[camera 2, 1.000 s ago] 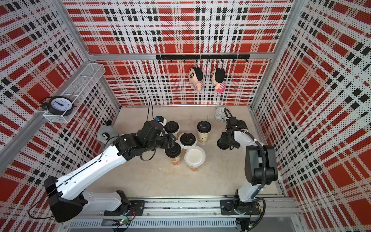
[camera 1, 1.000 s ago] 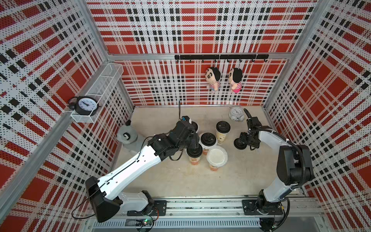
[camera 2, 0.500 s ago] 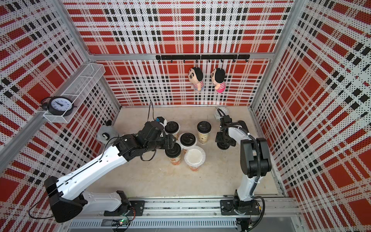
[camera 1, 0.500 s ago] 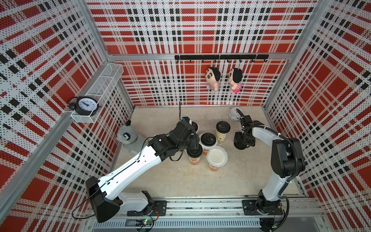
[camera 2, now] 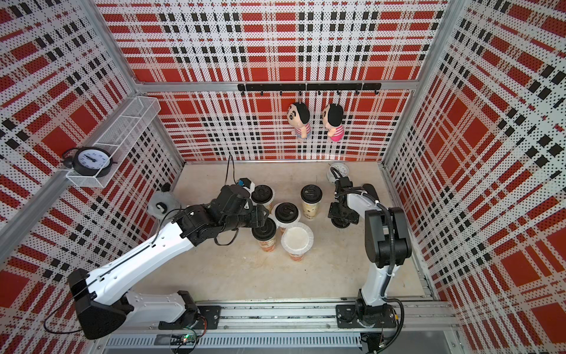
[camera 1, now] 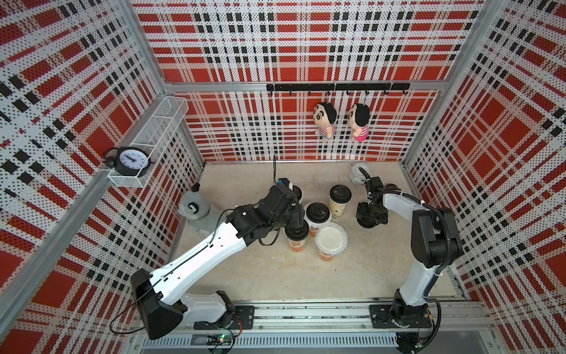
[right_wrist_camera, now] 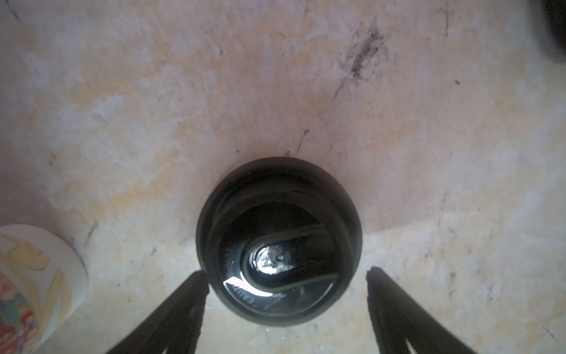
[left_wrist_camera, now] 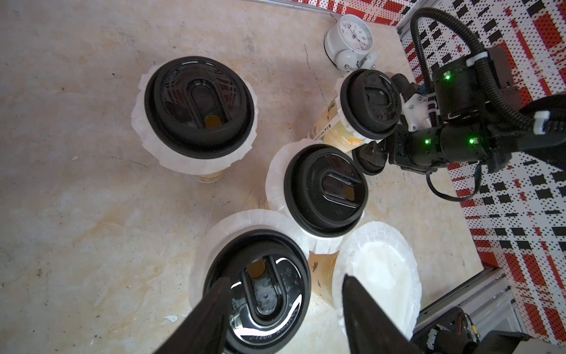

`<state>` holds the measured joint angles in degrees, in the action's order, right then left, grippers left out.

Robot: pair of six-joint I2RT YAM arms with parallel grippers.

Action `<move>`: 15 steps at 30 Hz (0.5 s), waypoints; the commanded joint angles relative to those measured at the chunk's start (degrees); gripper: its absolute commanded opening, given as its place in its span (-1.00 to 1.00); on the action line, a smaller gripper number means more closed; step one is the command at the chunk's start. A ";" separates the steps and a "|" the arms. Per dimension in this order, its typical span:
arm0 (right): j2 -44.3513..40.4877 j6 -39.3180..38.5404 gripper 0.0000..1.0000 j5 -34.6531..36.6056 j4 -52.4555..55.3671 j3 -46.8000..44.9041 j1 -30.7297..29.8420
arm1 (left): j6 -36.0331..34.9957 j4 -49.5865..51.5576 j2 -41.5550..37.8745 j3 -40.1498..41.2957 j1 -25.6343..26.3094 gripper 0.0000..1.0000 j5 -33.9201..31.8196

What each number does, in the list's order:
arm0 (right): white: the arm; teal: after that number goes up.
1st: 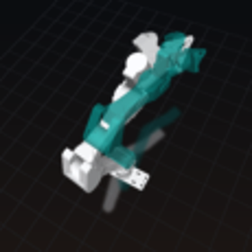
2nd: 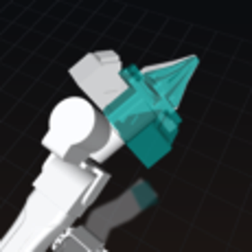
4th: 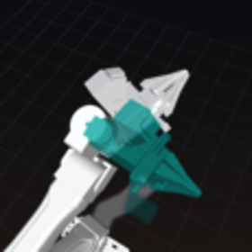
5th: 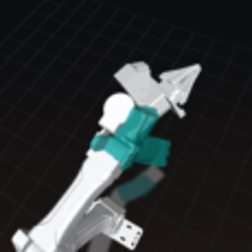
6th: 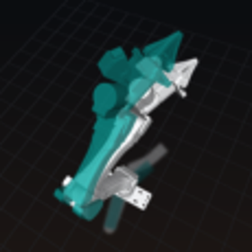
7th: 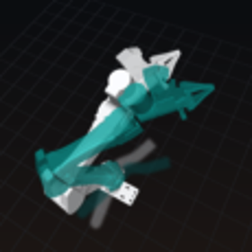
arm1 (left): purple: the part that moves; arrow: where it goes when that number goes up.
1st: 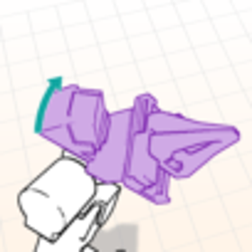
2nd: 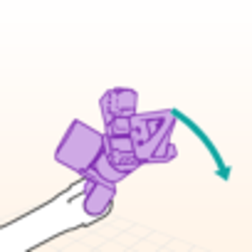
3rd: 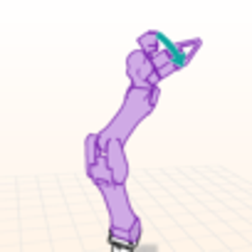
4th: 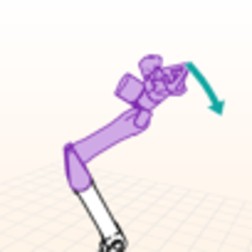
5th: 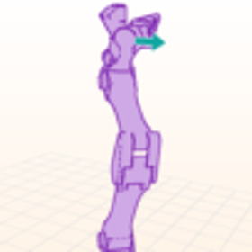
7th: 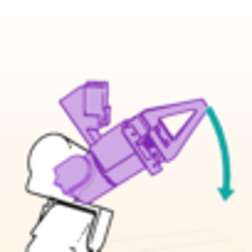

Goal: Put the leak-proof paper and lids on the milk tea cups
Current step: Pick up the cup lid from the center of the board.

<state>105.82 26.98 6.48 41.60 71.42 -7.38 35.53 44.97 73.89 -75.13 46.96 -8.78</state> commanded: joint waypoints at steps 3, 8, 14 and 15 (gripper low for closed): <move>1.25 -0.20 0.66 0.11 -0.55 1.30 -0.12 | -0.59 -1.19 0.12 0.58 -0.38 0.23 0.44; 1.67 -0.26 0.64 0.03 -0.91 1.04 -0.14 | -0.72 -1.20 0.38 0.59 -0.38 0.23 0.60; 1.91 -0.14 0.61 -0.13 -1.35 0.78 -0.09 | -0.89 -1.20 0.62 0.51 -0.38 0.23 0.66; 1.93 -0.21 0.59 -0.15 -1.39 0.81 -0.09 | -0.88 -1.18 0.65 0.51 -0.38 0.23 0.77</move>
<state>106.94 26.96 6.35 40.77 71.66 -7.38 35.53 44.97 74.32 -75.13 46.94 -8.38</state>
